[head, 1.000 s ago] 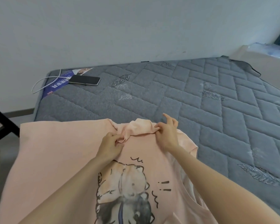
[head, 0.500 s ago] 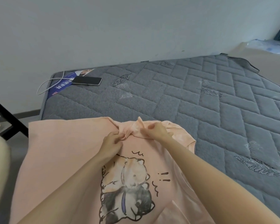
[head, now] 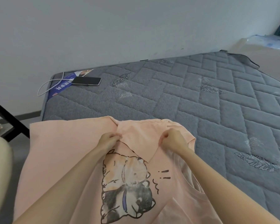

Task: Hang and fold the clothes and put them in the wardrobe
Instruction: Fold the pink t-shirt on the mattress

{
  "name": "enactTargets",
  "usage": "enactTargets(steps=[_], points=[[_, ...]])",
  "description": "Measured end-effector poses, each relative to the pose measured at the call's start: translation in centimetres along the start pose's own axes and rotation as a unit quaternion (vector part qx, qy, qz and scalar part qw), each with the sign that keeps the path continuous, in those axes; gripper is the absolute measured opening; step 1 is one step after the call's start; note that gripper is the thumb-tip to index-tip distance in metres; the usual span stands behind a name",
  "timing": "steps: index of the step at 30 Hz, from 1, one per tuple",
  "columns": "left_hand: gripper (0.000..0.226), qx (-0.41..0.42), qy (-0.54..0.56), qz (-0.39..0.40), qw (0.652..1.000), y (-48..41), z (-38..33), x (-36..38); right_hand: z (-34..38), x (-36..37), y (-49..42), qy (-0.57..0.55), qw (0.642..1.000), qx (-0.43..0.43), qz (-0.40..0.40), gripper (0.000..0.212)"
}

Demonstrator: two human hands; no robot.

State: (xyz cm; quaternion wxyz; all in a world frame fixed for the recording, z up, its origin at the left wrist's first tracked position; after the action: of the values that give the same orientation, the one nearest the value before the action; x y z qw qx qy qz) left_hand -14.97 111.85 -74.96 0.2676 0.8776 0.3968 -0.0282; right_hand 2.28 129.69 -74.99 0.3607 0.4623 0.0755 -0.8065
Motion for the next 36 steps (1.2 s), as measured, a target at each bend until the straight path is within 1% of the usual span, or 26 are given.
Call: enactTargets(steps=[1,2,3,5,7,8,9,11,13,14,15,16,18,19,20,21,23,25,26,28,29,30,32,34,35,36], points=[[0.013,-0.006,0.017,-0.007,1.000,-0.2,-0.2,0.1,-0.4,0.0,-0.1,-0.072,0.995,0.037,-0.064,0.021],[0.016,-0.005,0.035,-0.012,0.999,-0.6,-0.3,0.3,-0.5,-0.1,-0.3,-0.152,0.981,0.069,-0.097,0.020],[0.018,-0.002,0.054,-0.017,0.998,-1.1,-0.4,0.4,-0.4,-0.3,-0.5,-0.230,0.964,0.098,-0.094,0.018],[0.026,-0.008,0.100,-0.033,0.994,-2.2,-0.7,0.8,-0.4,-0.8,-1.1,-0.351,0.922,0.159,-0.043,0.013],[0.045,-0.042,0.120,-0.043,0.991,-3.1,-1.0,1.2,0.0,-1.7,-1.6,-0.424,0.879,0.217,0.006,0.016],[0.053,-0.055,0.119,-0.035,0.991,-3.5,-1.2,1.4,0.0,-1.9,-2.3,-0.433,0.870,0.236,0.022,0.022],[0.056,-0.063,0.111,-0.022,0.992,-4.0,-1.3,1.6,0.2,-2.1,-2.9,-0.428,0.868,0.249,0.028,0.028],[0.056,-0.068,0.086,0.005,0.994,-4.8,-1.6,2.0,0.4,-2.0,-4.6,-0.382,0.887,0.258,0.025,0.041],[0.058,-0.063,0.056,0.003,0.996,-5.5,-1.8,2.2,0.7,-1.5,-5.8,-0.322,0.911,0.256,0.006,0.054],[0.058,-0.063,0.041,-0.005,0.997,-5.9,-1.9,2.4,0.8,-1.2,-6.3,-0.311,0.914,0.260,-0.002,0.057],[0.055,-0.058,0.029,-0.018,0.998,-6.3,-2.0,2.5,0.9,-1.0,-6.6,-0.316,0.911,0.265,-0.009,0.057],[0.047,-0.049,0.027,-0.031,0.998,-6.6,-2.1,2.6,0.7,-0.8,-6.9,-0.344,0.899,0.270,-0.017,0.053],[0.034,-0.022,0.047,-0.054,0.997,-7.4,-2.3,2.6,0.2,-0.6,-7.7,-0.441,0.855,0.269,-0.051,0.034],[0.031,-0.003,0.051,-0.062,0.997,-7.7,-2.4,2.6,0.0,-0.5,-8.0,-0.482,0.834,0.261,-0.068,0.024],[0.030,0.014,0.046,-0.070,0.996,-8.2,-2.3,2.6,-0.2,-0.3,-8.2,-0.507,0.822,0.248,-0.081,0.018],[0.030,0.031,0.032,-0.080,0.996,-8.5,-2.3,2.6,-0.4,-0.1,-8.5,-0.512,0.821,0.234,-0.091,0.013],[0.028,0.052,-0.005,-0.099,0.994,-9.1,-2.2,2.7,-0.7,0.6,-9.1,-0.493,0.838,0.205,-0.109,0.007],[0.026,0.070,-0.047,-0.110,0.990,-9.7,-1.6,2.8,-0.7,1.3,-9.6,-0.473,0.853,0.183,-0.125,0.007],[0.026,0.080,-0.070,-0.109,0.988,-9.8,-1.3,2.7,-0.6,1.5,-9.6,-0.467,0.857,0.176,-0.129,0.012],[0.043,0.101,-0.094,-0.100,0.985,-10.0,-0.7,2.6,-0.6,2.0,-9.7,-0.462,0.860,0.174,-0.132,0.044],[0.050,0.102,-0.089,-0.100,0.986,-9.9,-0.5,2.5,-0.7,2.2,-9.5,-0.460,0.862,0.172,-0.130,0.053],[0.052,0.101,-0.080,-0.113,0.985,-9.8,-0.5,2.6,-0.7,2.4,-9.4,-0.456,0.865,0.165,-0.130,0.059],[0.046,0.104,-0.076,-0.160,0.979,-9.2,-0.7,2.9,-1.0,2.8,-9.2,-0.448,0.869,0.160,-0.134,0.072],[0.039,0.126,-0.144,-0.211,0.959,-7.8,-1.1,3.3,-0.9,2.9,-8.7,-0.409,0.885,0.164,-0.150,0.079],[0.040,0.156,-0.202,-0.229,0.939,-6.8,-1.1,3.4,-0.6,3.0,-8.4,-0.389,0.889,0.169,-0.172,0.077],[0.042,0.215,-0.254,-0.235,0.913,-6.0,-0.9,3.5,-0.1,3.3,-7.8,-0.355,0.896,0.172,-0.204,0.074]])
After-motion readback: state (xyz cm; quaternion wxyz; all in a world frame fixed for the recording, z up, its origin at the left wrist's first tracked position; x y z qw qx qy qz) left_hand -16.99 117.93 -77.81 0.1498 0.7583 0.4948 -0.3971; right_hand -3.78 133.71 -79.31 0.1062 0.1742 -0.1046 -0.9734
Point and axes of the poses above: each hand's wrist, its own y-axis away from the middle knuckle, its own x-axis out of the palm, z = x × y, the point moved 1 cm from there along -y, towards the middle knuckle, and after that the axes turned 1 degree about z, right-handed, at the moved point
